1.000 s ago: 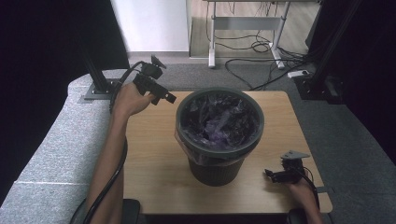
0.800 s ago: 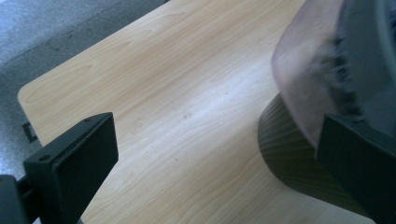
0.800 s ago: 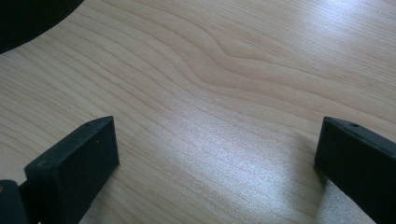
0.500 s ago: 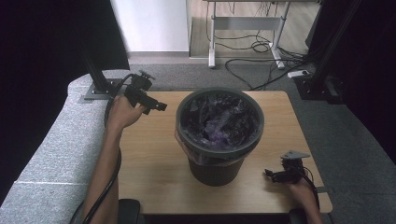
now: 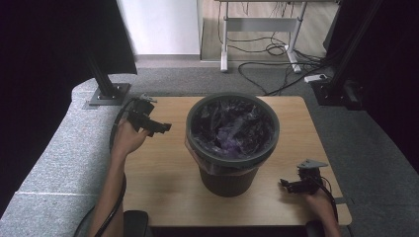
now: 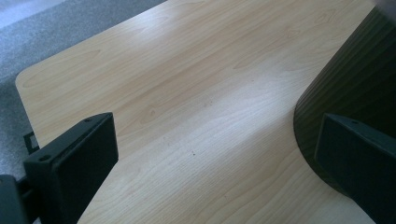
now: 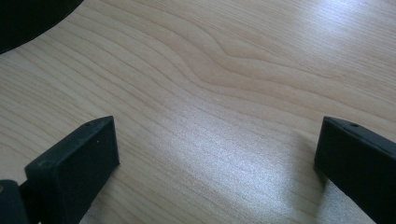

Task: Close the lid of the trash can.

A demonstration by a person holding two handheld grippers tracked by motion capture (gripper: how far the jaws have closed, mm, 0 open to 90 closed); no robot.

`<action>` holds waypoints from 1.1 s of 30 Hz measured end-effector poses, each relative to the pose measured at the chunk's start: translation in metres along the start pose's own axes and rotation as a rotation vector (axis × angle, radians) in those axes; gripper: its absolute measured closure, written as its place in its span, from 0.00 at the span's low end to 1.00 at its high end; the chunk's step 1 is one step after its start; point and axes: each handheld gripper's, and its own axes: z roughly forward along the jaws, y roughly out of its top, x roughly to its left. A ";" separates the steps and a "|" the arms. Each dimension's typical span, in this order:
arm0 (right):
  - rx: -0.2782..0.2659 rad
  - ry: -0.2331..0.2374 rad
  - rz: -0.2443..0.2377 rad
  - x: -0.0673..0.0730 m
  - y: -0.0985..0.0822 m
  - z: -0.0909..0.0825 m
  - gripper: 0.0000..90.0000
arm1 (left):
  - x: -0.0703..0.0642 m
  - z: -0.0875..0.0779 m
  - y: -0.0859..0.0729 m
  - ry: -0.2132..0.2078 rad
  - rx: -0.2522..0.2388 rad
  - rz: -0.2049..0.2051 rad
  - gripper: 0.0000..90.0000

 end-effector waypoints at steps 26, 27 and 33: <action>-0.001 -0.002 0.005 0.001 0.000 0.000 0.00 | -0.017 0.055 -0.098 -0.001 -0.118 -0.031 0.00; -0.001 -0.002 0.005 0.001 0.000 0.000 0.00 | -0.018 0.057 -0.101 -0.002 -0.120 -0.035 0.00; -0.001 -0.002 0.005 0.001 0.000 0.000 0.00 | -0.020 0.070 -0.125 -0.007 -0.124 -0.053 0.00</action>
